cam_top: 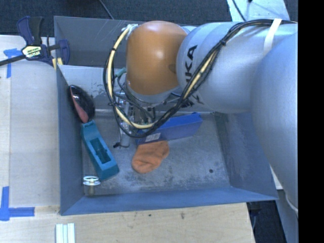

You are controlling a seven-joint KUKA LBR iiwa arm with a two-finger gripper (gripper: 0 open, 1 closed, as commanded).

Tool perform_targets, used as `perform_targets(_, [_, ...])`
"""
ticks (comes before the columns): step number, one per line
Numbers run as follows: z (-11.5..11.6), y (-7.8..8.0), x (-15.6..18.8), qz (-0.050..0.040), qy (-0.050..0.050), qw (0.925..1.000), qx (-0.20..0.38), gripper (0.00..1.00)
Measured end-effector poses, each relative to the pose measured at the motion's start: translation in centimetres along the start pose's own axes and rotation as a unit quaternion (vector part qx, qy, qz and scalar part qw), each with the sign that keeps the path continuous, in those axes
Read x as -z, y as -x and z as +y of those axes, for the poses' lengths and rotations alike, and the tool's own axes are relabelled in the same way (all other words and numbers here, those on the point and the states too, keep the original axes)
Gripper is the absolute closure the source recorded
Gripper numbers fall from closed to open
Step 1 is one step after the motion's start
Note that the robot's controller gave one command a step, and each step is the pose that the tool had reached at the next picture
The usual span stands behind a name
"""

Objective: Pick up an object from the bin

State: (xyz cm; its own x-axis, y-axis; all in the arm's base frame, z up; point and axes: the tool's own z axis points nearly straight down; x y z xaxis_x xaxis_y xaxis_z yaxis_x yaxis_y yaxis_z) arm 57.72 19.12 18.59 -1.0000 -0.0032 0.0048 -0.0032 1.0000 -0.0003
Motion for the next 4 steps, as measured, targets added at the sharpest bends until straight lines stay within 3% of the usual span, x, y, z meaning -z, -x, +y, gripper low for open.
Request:
perform_targets(2, [-0.3,0.0,0.3,-0.0057,0.002,1.0,0.004,0.0])
perform_targets(3, [-2.1,-0.8,-3.8,-0.0041,0.0,0.9983,0.058,0.0])
perform_targets(4, [-4.9,-4.4,-6.4,-0.0038,0.001,0.9999,0.014,0.0])
